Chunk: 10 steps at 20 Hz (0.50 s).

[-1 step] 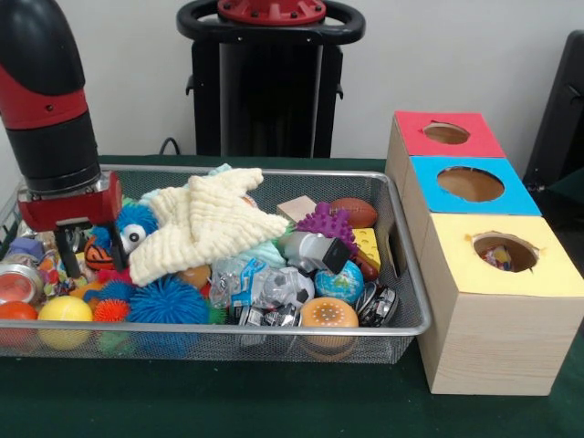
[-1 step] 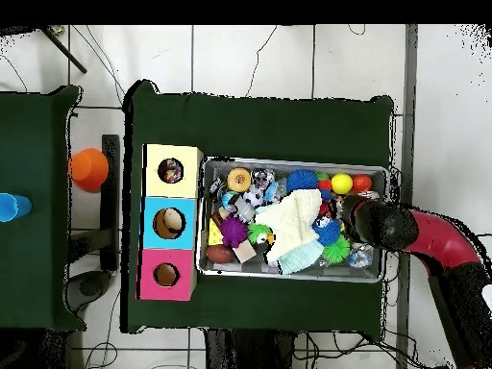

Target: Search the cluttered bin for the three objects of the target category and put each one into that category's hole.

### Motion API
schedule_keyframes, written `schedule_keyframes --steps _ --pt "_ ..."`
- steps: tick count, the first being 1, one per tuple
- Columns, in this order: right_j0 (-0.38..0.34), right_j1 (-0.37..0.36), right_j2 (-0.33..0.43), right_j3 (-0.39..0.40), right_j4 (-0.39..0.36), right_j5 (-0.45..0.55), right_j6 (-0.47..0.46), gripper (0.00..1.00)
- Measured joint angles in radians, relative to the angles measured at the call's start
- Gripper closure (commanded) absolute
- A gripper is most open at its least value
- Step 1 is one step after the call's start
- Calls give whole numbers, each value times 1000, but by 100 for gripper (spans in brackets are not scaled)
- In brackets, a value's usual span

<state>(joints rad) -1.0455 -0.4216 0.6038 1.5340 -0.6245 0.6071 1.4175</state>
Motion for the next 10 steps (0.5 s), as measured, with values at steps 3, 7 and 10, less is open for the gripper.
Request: schedule_keyframes --steps 3,7,10 --pt "-3 7 0 -10 -1 0 0 0" --pt "-21 18 4 -25 -1 0 0 0" --pt "-47 32 16 -37 4 6 0 0"
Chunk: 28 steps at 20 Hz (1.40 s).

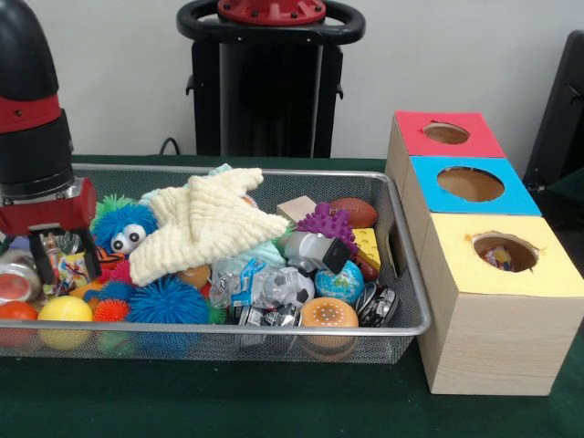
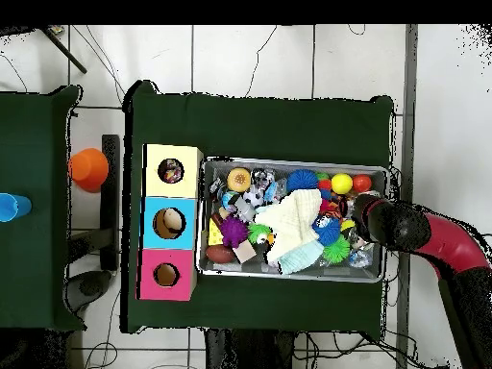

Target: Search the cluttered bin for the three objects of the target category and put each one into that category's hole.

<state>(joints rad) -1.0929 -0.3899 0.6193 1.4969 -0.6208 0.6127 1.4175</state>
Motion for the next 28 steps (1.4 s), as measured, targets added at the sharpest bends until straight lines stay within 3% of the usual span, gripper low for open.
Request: schedule_keyframes --steps 15,28 --pt "-48 66 49 -36 -5 36 0 0" --pt "-27 59 50 -37 -116 36 -11 0"
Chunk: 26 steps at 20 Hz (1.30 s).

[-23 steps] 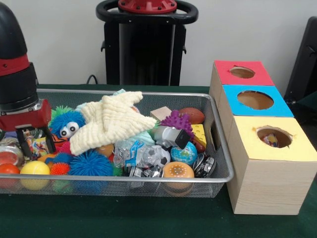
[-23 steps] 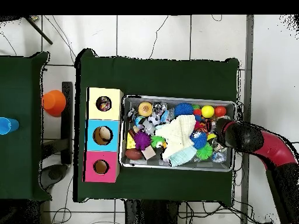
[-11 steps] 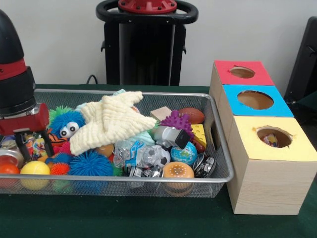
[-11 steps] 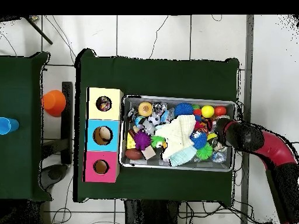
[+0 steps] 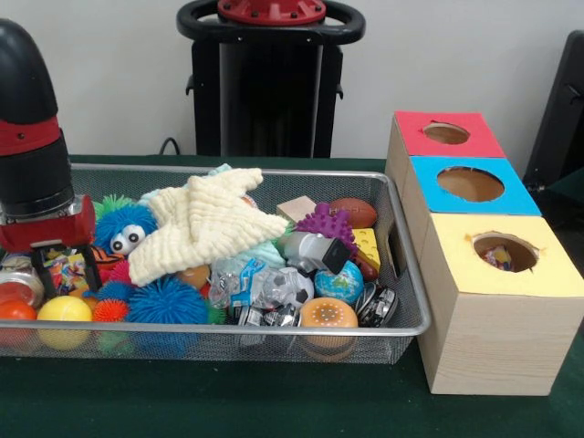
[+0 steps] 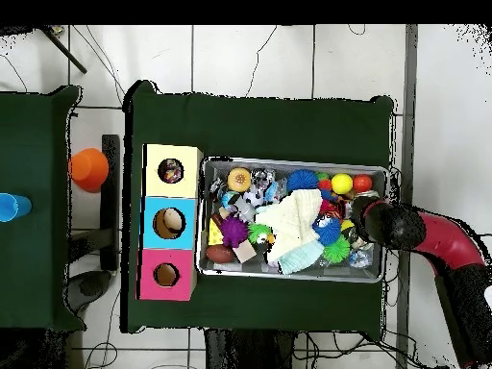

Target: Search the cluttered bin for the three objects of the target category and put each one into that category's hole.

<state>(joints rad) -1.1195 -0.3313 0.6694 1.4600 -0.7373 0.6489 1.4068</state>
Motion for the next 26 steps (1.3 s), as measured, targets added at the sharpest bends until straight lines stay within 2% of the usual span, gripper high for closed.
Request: schedule_keyframes --steps 26 --pt "16 -13 -11 0 -20 0 0 0"
